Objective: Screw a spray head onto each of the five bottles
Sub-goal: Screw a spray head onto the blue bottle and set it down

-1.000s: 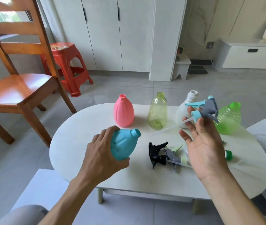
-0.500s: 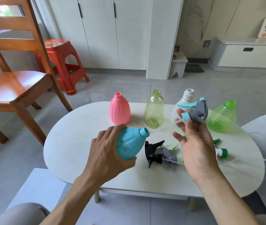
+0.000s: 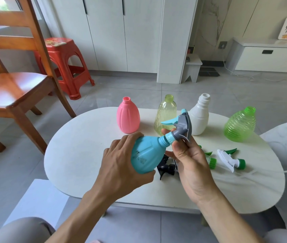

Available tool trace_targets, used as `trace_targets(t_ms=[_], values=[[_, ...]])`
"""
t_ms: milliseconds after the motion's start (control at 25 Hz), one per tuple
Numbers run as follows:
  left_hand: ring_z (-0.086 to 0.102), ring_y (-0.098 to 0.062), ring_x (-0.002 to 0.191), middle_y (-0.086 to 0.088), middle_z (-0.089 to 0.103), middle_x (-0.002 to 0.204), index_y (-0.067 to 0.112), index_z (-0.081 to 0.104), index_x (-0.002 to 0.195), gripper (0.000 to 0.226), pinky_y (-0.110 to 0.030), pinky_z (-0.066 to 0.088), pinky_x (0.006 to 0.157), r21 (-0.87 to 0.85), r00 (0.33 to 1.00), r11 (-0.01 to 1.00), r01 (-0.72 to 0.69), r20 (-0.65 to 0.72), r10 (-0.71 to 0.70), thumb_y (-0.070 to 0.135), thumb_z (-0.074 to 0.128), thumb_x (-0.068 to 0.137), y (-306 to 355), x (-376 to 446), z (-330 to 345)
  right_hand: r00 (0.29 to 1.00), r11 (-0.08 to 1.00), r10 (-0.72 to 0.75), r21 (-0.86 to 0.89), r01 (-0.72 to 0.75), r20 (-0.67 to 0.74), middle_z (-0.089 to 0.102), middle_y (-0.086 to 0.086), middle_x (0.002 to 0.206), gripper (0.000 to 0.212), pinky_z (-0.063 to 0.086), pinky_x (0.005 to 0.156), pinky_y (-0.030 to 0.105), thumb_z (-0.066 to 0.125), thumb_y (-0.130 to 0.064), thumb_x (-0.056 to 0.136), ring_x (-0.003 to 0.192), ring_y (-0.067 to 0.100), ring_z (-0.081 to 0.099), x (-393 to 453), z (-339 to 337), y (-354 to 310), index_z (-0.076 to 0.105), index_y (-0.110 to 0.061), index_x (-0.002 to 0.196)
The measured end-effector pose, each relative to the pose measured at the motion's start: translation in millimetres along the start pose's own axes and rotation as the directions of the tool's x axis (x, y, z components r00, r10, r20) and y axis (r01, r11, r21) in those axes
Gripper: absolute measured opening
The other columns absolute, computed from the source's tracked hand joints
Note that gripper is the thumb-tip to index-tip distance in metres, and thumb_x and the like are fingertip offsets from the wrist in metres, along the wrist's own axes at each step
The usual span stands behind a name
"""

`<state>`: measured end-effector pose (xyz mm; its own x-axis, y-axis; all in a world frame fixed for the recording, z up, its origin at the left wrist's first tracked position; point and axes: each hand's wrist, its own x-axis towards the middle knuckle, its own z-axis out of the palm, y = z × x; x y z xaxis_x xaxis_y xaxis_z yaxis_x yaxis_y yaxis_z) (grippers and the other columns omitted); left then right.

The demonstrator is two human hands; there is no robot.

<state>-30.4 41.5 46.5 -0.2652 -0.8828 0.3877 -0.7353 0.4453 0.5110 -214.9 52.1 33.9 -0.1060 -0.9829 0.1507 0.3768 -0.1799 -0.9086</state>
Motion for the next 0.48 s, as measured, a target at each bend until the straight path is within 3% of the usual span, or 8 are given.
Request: trace_targets(t_ms=[160, 480], values=[[0.056, -0.019, 0.101, 0.015, 0.061, 0.119, 0.031, 0.046, 0.131, 0.088, -0.04, 0.048, 0.082, 0.002, 1.0, 1.0, 0.001, 0.01, -0.001, 0.053, 0.079, 0.052, 0.0, 0.0, -1.1, 1.0, 1.0, 0.007, 0.012, -0.007, 0.008, 0.066, 0.016, 0.132, 0.049, 0.03, 0.113, 0.063, 0.073, -0.032, 0.078, 0.126, 0.028, 0.058, -1.5, 0.9, 2.3, 0.065, -0.021, 0.125], [0.054, -0.014, 0.097, 0.024, 0.055, 0.112, 0.037, 0.043, 0.129, 0.086, -0.041, 0.051, 0.082, -0.073, 1.0, 0.997, 0.012, 0.022, -0.01, 0.054, 0.078, 0.052, 1.6, -2.2, -2.1, 0.998, 1.0, -0.005, 0.018, 0.004, 0.067, 0.067, 0.011, 0.131, 0.038, 0.036, 0.112, 0.056, 0.07, -0.031, 0.081, 0.124, 0.021, 0.06, -1.4, 1.4, -0.2, 0.07, -0.031, 0.119]])
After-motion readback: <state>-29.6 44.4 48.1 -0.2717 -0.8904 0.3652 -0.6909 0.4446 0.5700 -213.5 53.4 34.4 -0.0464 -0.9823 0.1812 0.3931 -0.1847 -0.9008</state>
